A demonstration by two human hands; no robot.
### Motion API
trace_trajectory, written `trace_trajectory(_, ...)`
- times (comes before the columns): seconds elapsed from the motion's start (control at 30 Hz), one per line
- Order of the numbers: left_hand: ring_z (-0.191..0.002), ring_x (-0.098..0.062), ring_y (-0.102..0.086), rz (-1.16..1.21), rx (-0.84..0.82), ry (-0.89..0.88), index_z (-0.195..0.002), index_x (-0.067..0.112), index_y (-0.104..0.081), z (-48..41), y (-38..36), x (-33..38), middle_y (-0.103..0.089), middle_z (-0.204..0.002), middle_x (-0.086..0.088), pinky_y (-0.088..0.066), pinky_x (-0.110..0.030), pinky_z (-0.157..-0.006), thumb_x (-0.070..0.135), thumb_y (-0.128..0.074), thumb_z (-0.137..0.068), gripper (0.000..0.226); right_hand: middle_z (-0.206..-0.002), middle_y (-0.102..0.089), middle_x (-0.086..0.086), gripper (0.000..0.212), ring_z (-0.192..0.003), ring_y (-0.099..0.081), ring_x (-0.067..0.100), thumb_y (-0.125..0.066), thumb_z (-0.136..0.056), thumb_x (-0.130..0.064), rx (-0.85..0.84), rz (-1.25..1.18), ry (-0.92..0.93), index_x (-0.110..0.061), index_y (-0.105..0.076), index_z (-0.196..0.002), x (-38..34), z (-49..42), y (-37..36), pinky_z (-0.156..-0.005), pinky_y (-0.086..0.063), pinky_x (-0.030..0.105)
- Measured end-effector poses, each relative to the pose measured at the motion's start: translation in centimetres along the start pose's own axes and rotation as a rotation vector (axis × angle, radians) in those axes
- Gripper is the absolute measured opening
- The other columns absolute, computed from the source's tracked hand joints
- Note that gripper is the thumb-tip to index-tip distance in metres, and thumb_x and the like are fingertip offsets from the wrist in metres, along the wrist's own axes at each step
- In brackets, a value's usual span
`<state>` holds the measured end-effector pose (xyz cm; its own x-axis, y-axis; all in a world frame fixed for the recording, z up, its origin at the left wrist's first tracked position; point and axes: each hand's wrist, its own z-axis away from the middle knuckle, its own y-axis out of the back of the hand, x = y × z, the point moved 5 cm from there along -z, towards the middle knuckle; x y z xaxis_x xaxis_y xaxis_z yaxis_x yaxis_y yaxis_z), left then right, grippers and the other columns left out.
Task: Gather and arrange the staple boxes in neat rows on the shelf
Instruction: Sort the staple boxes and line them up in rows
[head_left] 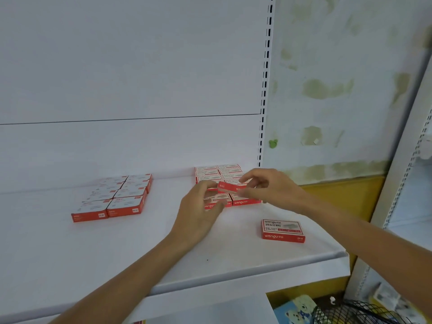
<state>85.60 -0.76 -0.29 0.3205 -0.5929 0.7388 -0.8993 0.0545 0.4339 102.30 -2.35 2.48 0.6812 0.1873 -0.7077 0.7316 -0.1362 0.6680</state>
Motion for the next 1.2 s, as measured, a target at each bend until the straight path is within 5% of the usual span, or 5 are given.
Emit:
trace_trajectory(0.17,-0.084,-0.001,-0.062,0.080,0.053,0.066,-0.103,0.020,-0.044,-0.7,0.8,0.0,-0.060,-0.101,0.006,-0.046,-0.004,-0.065,0.015,-0.059,-0.088,0.021,-0.076,-0.061,0.001,0.030,-0.062,-0.052,0.012,-0.045,-0.096,-0.031,-0.100,-0.204,-0.020,-0.007,-0.061,-0.092,-0.4,-0.8,-1.1,-0.058,-0.042,0.025)
trace_trajectory(0.37,-0.078,-0.002,-0.060,0.070,0.022,0.119,-0.122,0.030,-0.043,-0.8,1.4,0.1,-0.057,-0.090,0.012,-0.043,0.000,-0.058,0.019,-0.052,-0.092,0.034,-0.089,-0.066,-0.007,0.011,-0.069,-0.063,0.011,-0.063,-0.085,-0.034,-0.042,-0.150,0.104,-0.039,-0.055,-0.091,-0.8,-1.9,-1.5,-0.062,-0.052,0.021)
trace_trajectory(0.57,-0.094,-0.016,-0.066,0.225,0.090,0.264,-0.109,0.041,-0.052,-1.2,2.0,-2.0,-0.067,-0.096,0.000,-0.053,-0.034,-0.090,0.015,-0.053,-0.091,0.032,-0.104,-0.065,-0.014,0.042,-0.090,-0.065,0.008,-0.078,-0.070,-0.032,-0.010,0.031,0.241,-0.048,-0.051,-0.099,-1.1,-2.2,-2.1,-0.084,-0.055,0.037)
trace_trajectory(0.77,-0.078,-0.018,-0.068,0.598,0.193,0.486,-0.111,0.008,-0.056,-1.5,2.0,-2.3,-0.068,-0.098,-0.013,-0.058,-0.025,-0.063,0.001,-0.044,-0.090,0.025,-0.092,-0.064,-0.013,0.029,-0.070,-0.059,0.000,-0.075,-0.073,-0.036,-0.075,-0.009,0.306,-0.038,-0.056,-0.095,-2.4,-2.0,-3.0,-0.067,-0.048,0.013)
trace_trajectory(1.2,-0.081,-0.008,-0.065,0.212,0.049,0.392,-0.109,0.029,-0.050,-1.8,1.9,-2.2,-0.069,-0.090,0.006,-0.050,-0.022,-0.070,0.035,-0.062,-0.084,0.027,-0.101,-0.066,-0.005,0.044,-0.088,-0.058,0.006,-0.080,-0.070,-0.019,-0.022,0.143,0.560,-0.019,-0.066,-0.112,-3.5,-2.2,-3.2,-0.076,-0.047,0.012)
